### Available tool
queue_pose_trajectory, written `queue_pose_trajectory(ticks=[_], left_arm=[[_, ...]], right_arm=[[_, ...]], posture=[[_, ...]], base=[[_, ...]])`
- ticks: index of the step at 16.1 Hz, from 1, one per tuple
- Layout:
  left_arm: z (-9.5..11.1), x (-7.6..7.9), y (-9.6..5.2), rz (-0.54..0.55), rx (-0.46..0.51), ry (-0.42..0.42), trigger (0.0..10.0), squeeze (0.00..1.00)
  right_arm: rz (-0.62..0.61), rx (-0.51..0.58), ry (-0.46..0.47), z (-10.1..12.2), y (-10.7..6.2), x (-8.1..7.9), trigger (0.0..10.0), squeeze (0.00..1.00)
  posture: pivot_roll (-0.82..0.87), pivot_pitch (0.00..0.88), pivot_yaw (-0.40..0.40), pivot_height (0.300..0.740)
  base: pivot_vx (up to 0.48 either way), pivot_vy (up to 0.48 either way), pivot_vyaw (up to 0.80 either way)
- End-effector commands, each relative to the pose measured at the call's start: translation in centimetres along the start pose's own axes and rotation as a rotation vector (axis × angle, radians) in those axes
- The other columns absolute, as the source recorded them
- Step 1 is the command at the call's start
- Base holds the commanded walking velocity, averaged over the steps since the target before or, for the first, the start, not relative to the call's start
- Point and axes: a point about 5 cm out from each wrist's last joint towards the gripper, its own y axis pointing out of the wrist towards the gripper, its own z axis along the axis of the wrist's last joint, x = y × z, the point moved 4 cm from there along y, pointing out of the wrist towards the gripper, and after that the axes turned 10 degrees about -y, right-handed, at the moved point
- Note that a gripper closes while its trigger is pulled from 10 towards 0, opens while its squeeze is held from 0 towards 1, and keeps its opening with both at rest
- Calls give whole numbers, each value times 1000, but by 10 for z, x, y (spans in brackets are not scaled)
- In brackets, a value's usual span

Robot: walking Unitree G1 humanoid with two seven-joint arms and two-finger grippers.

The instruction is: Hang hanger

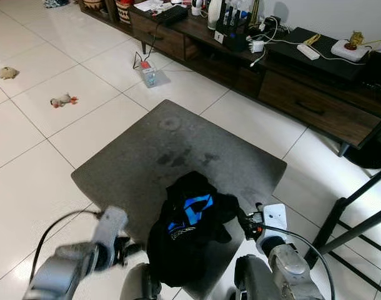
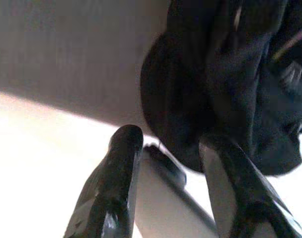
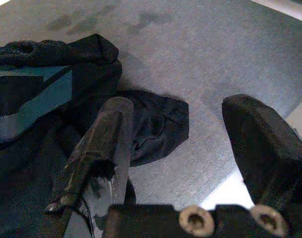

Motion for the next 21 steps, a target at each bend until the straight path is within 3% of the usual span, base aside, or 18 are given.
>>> queue_pose_trajectory(ticks=[1,5,10,17,18,19,20,21], left_arm=[[1,-1,3,11,9,4,10000,0],[36,18,16,-79,164,1,10000,0],[24,29,26,-169,95,19,10000,0],[15,32,42,-151,47,48,10000,0],[19,33,45,-134,66,42,9412,0],[20,35,48,-131,75,22,2353,0],[21,37,49,-146,79,9,0,0],[21,40,50,-163,81,-14,0,0]], right_arm=[[8,-15,0,-4,-3,-3,10000,0],[12,-10,-2,-3,-4,-4,10000,0],[11,-16,-2,-5,-6,-3,10000,0],[21,-27,-3,-8,-8,-6,10000,0],[23,-29,-3,-8,-8,-6,10000,0],[24,-31,-3,-9,-8,-6,10000,0],[25,-36,-3,-10,-7,-6,10000,0],[26,-40,-3,-11,-7,-6,10000,0]], posture=[[-17,236,8,597],[-35,243,3,597],[-42,255,4,597],[-48,265,-1,597],[-49,266,-2,597],[-49,266,-2,597],[-49,266,-2,597],[-49,266,-2,597]], base=[[0,0,0],[0,0,0],[0,0,0],[0,0,0],[0,0,0],[0,0,0],[0,0,0],[0,0,0]])
